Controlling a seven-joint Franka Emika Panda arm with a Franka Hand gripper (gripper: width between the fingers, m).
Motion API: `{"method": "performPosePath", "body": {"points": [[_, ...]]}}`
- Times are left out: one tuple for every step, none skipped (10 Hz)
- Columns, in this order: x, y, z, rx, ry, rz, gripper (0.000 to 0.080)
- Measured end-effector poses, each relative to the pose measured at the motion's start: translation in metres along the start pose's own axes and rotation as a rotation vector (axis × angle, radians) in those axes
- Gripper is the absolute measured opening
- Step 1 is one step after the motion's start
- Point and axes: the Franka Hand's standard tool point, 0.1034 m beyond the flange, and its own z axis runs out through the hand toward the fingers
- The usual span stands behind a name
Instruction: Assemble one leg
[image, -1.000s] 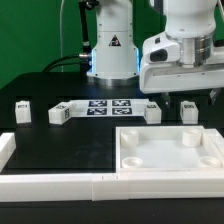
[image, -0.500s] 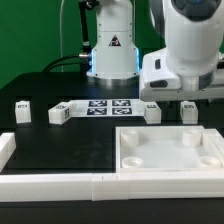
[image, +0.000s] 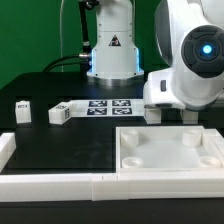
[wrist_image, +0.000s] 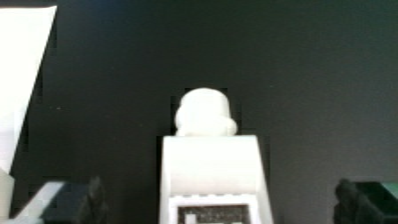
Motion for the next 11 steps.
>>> {"method": "performPosePath", "body": {"points": [[0.0016, 0.0010, 0.0034, 0.000, 0.005, 0.001, 0.0649], [0.0012, 0.0020, 0.0061, 0.000, 0.004, 0.003, 0.0649], [0.0012, 0.0019, 0.0061, -0.001, 0.004, 0.003, 0.0649], [0.0014, 0.0005, 0.0051, -0.001, 0.006, 0.001, 0.0626], [0.0017, 0.0004, 0.0042, -0.001, 0.008, 0.000, 0.0626], [0.0017, 0.0007, 0.0047, -0.001, 0.007, 0.001, 0.0450], [0.0017, 0.0007, 0.0047, -0.001, 0.007, 0.001, 0.0287], [0.0016, 0.0007, 0.0047, -0.001, 0.006, 0.001, 0.0287], [0.0016, 0.0007, 0.0047, -0.001, 0.006, 0.001, 0.0288], [0.0016, 0.0007, 0.0047, -0.001, 0.006, 0.001, 0.0288], [0.0016, 0.0007, 0.0047, -0.001, 0.006, 0.001, 0.0288]]}}
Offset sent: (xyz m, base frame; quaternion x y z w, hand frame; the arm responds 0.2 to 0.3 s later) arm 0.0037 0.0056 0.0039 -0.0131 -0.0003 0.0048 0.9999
